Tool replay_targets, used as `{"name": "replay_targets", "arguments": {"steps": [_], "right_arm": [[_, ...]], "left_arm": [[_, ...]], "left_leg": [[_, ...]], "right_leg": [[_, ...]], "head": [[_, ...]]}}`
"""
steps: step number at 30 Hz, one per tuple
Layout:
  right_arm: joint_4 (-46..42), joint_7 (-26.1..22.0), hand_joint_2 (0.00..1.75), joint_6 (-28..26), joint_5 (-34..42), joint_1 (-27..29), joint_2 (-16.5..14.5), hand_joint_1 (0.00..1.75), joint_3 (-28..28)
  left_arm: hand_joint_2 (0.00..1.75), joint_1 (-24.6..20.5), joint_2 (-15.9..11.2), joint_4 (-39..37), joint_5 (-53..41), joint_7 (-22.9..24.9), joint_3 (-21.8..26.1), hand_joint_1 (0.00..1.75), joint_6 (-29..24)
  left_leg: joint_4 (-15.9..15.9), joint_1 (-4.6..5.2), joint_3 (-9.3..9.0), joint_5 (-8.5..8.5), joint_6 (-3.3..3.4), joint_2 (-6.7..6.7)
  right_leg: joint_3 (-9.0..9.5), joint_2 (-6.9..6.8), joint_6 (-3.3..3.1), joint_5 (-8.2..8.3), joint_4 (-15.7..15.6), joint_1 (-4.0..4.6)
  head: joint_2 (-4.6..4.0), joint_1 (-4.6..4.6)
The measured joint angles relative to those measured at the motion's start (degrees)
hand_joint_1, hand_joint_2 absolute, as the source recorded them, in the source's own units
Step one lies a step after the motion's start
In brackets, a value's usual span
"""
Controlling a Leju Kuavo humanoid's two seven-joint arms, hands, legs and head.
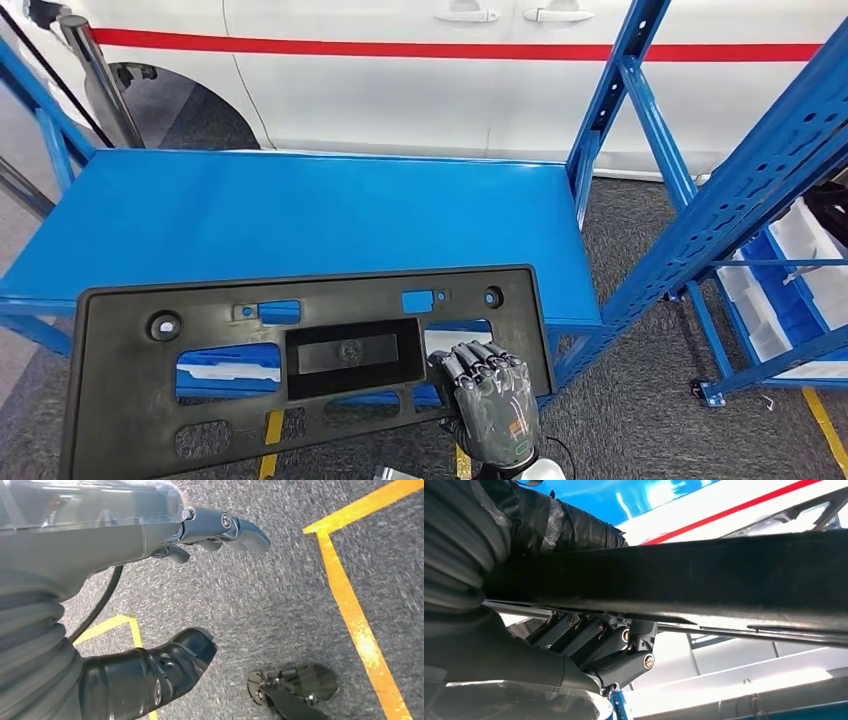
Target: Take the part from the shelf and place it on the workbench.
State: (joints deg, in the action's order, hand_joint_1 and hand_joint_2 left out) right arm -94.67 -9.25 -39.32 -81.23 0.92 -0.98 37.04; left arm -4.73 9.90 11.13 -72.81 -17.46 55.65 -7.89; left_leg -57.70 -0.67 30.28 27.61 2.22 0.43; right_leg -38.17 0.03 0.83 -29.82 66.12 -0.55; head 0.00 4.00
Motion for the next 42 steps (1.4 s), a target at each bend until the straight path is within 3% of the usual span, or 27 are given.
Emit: {"name": "replay_targets", "arguments": {"steps": [2,3,4,5,7,8,9,12,14,17,18,19,20,22,24,28,30,32,33,34,35,36,38,39,40,42], "right_arm": [[0.0,0.0,1.75,0.0,0.0,0.0,0.0,1.75,0.0],[0.0,0.0,1.75,0.0,0.0,0.0,0.0,1.75,0.0],[0.1,0.0,1.75,0.0,0.0,0.0,0.1,1.75,0.0],[0.1,0.0,1.75,0.0,0.0,0.1,0.1,1.75,0.0],[0.1,0.0,1.75,0.0,0.0,0.0,0.1,1.75,0.0],[0.1,0.1,1.75,0.0,0.0,0.0,0.1,1.75,0.0],[0.1,0.2,1.75,0.0,0.0,0.0,0.0,1.75,0.0],[0.1,0.7,1.75,0.0,-0.1,0.1,0.0,1.75,0.0],[0.2,1.1,1.75,0.0,-0.4,0.0,-0.2,1.75,0.0],[0.3,1.8,1.75,0.0,-0.7,-0.5,-0.6,1.75,0.0],[0.4,2.1,1.75,0.0,-0.7,-0.7,-0.7,1.75,0.0],[0.6,2.4,1.75,0.0,-0.7,-0.9,-0.8,1.75,0.0],[0.8,2.8,1.75,0.0,-0.8,-1.1,-0.9,1.75,0.0],[1.3,3.6,1.75,0.0,-0.7,-1.7,-1.1,1.75,0.0],[1.8,3.9,1.75,0.0,-0.4,-2.4,-1.1,1.75,0.0],[2.4,3.8,1.75,0.0,-0.3,-2.7,-1.3,1.75,0.0],[2.6,3.5,1.75,0.0,-0.6,-2.6,-1.3,1.75,0.0],[2.9,3.4,1.75,0.0,-1.0,-2.5,-1.4,1.75,0.1],[3.1,3.3,1.75,0.0,-1.1,-2.4,-1.4,1.75,0.2],[3.3,3.3,1.75,0.0,-1.1,-2.3,-1.4,1.75,0.3],[3.4,3.3,1.75,0.0,-1.1,-2.3,-1.4,1.75,0.4],[3.6,3.2,1.75,0.0,-1.1,-2.3,-1.4,1.75,0.5],[3.7,3.2,1.75,0.0,-1.0,-2.5,-1.4,1.75,0.6],[3.7,3.1,1.75,0.0,-0.9,-2.6,-1.4,1.75,0.7],[3.7,3.0,1.75,0.0,-0.9,-2.7,-1.5,1.75,0.8],[3.8,2.9,1.75,0.0,-0.8,-2.8,-1.6,1.75,1.0]], "left_arm": [[1.75,0.0,0.0,0.0,0.0,0.0,0.0,0.0,0.0],[1.75,0.0,0.0,0.0,0.0,0.0,0.0,0.0,0.0],[1.75,0.1,0.0,0.0,0.0,0.0,0.0,0.0,0.0],[1.75,0.1,0.0,0.0,0.0,0.0,0.0,0.0,0.0],[1.75,0.1,0.0,0.0,0.0,0.0,0.0,0.0,0.0],[1.75,0.1,0.0,0.0,0.0,0.0,0.0,0.0,0.0],[1.75,0.0,0.0,0.0,0.0,0.0,0.0,0.0,0.0],[1.75,0.0,0.1,0.0,-0.1,0.0,0.0,0.0,0.0],[1.75,0.0,0.1,0.0,-0.3,0.0,0.0,0.0,0.0],[1.75,0.0,0.2,0.0,-0.7,0.0,0.0,0.0,0.0],[1.75,0.0,0.2,0.0,-0.8,0.0,0.0,0.0,0.0],[1.75,0.0,0.2,0.0,-1.0,0.0,0.0,0.0,0.0],[1.75,0.0,0.2,0.0,-1.1,0.0,0.0,0.0,0.0],[1.75,0.0,0.2,0.0,-1.2,0.0,0.0,0.0,0.0],[1.75,-0.2,0.2,0.0,-1.2,0.0,-0.1,0.0,0.0],[1.75,-0.1,0.3,0.0,-1.2,0.1,0.0,0.0,0.0],[1.75,-0.2,0.3,0.0,-1.1,0.0,0.0,0.0,0.1],[1.75,-0.3,0.3,0.0,-1.0,0.0,0.0,0.0,0.1],[1.75,-0.2,0.3,0.0,-1.0,0.0,0.0,0.0,0.2],[1.75,-0.2,0.3,0.0,-1.0,0.0,0.0,0.0,0.2],[1.75,-0.2,0.3,0.0,-1.0,0.0,0.0,0.0,0.2],[1.75,-0.2,0.3,0.0,-1.0,0.0,0.0,0.0,0.2],[1.75,-0.2,0.4,0.0,-1.0,0.0,0.0,0.0,0.2],[1.75,-0.2,0.4,0.0,-1.0,0.0,0.0,0.0,0.2],[1.75,-0.2,0.4,0.0,-1.0,0.0,0.0,0.0,0.2],[1.75,-0.2,0.4,0.0,-0.9,0.1,0.0,0.0,0.1]], "left_leg": [[-0.2,0.14,1.13,-0.65,0.23,0.06],[-0.4,0.21,1.65,-0.9,0.22,0.09],[-0.6,0.24,2.12,-1.1,0.17,0.11],[-0.8,0.26,2.51,-1.26,0.09,0.11],[-1.1,0.34,3.0,-1.54,-0.21,0.07],[-1.2,0.41,3.15,-1.7,-0.46,0.06],[-1.3,0.44,3.29,-1.88,-0.76,0.06],[-1.4,0.38,3.63,-2.31,-1.75,0.05],[-3.4,0.3,4.57,-0.23,-2.3,-0.04],[-12.9,0.03,7.94,6.29,-2.91,-0.09],[-15.3,-0.02,8.52,7.38,-3.06,-0.08],[-15.9,-0.06,8.14,7.41,-3.16,-0.07],[-14.2,-0.08,6.6,6.44,-3.2,-0.07],[-6.4,-0.1,1.58,3.73,-3.09,-0.1],[-1.1,0.12,-1.27,2.4,-2.62,-0.23],[-0.4,0.25,-0.85,1.26,-1.13,-0.16],[-0.2,0.12,-0.14,0.3,-0.18,0.04],[-0.4,0.29,0.99,-0.42,0.3,0.09],[-0.5,0.4,1.58,-0.73,0.34,0.1],[-0.7,0.49,2.13,-1.0,0.34,0.1],[-0.8,0.58,2.63,-1.25,0.3,0.09],[-1.0,0.68,3.01,-1.47,0.24,0.06],[-1.1,0.83,3.49,-1.92,-0.04,0.02],[-1.1,0.85,3.63,-2.2,-0.32,0.03],[-1.1,0.8,3.74,-2.5,-0.65,0.05],[-1.0,0.72,3.95,-3.07,-1.43,0.08]], "right_leg": [[-2.55,0.0,0.24,-4.2,7.3,-0.07],[-2.99,-0.01,0.3,-5.02,9.4,-0.1],[-2.27,-0.01,0.27,-4.68,9.3,-0.12],[-0.39,-0.01,0.13,-3.47,6.8,-0.12],[4.94,-0.02,-0.46,-0.77,-1.4,0.06],[6.72,-0.01,-0.78,0.04,-4.6,0.23],[7.56,0.0,-1.05,0.37,-6.3,0.42],[7.18,-0.06,-1.8,1.19,-7.0,0.48],[6.74,-0.21,-2.46,2.09,-7.5,0.12],[5.29,-0.36,-2.88,3.13,-7.5,0.06],[4.73,-0.38,-2.84,3.42,-7.4,0.08],[4.21,-0.4,-2.78,3.7,-7.2,0.07],[3.75,-0.4,-2.65,3.94,-7.0,0.04],[3.08,-0.37,-2.27,4.3,-6.6,-0.03],[2.7,-0.36,-1.71,4.65,-6.1,0.1],[2.23,-0.26,-0.26,4.84,-5.8,0.11],[0.82,-0.13,0.26,1.35,-2.2,-0.06],[-1.44,-0.11,0.63,-3.59,4.9,-0.15],[-2.16,-0.11,0.72,-5.04,8.0,-0.16],[-2.04,-0.11,0.7,-5.26,9.3,-0.15],[-0.85,-0.11,0.56,-4.49,8.5,-0.13],[1.32,-0.11,0.28,-3.1,5.7,-0.07],[6.54,-0.13,-0.59,-0.98,-2.5,0.28],[8.14,-0.14,-0.97,-0.45,-5.3,0.53],[8.92,-0.14,-1.26,-0.28,-6.9,0.78],[8.67,-0.18,-1.7,0.39,-7.5,0.88]], "head": [[0.0,0.01],[0.0,0.0],[0.0,-0.01],[0.0,-0.01],[0.0,-0.01],[0.0,-0.01],[0.0,-0.02],[0.0,-0.01],[0.0,-0.12],[0.0,-0.27],[0.0,-0.27],[0.0,-0.27],[0.0,-0.28],[0.0,-0.28],[0.0,-0.26],[0.0,-0.2],[0.0,-0.17],[0.0,-0.17],[0.0,-0.17],[0.0,-0.18],[0.0,-0.17],[0.0,-0.17],[0.0,-0.19],[0.0,-0.19],[0.0,-0.2],[0.0,-0.2]]}}
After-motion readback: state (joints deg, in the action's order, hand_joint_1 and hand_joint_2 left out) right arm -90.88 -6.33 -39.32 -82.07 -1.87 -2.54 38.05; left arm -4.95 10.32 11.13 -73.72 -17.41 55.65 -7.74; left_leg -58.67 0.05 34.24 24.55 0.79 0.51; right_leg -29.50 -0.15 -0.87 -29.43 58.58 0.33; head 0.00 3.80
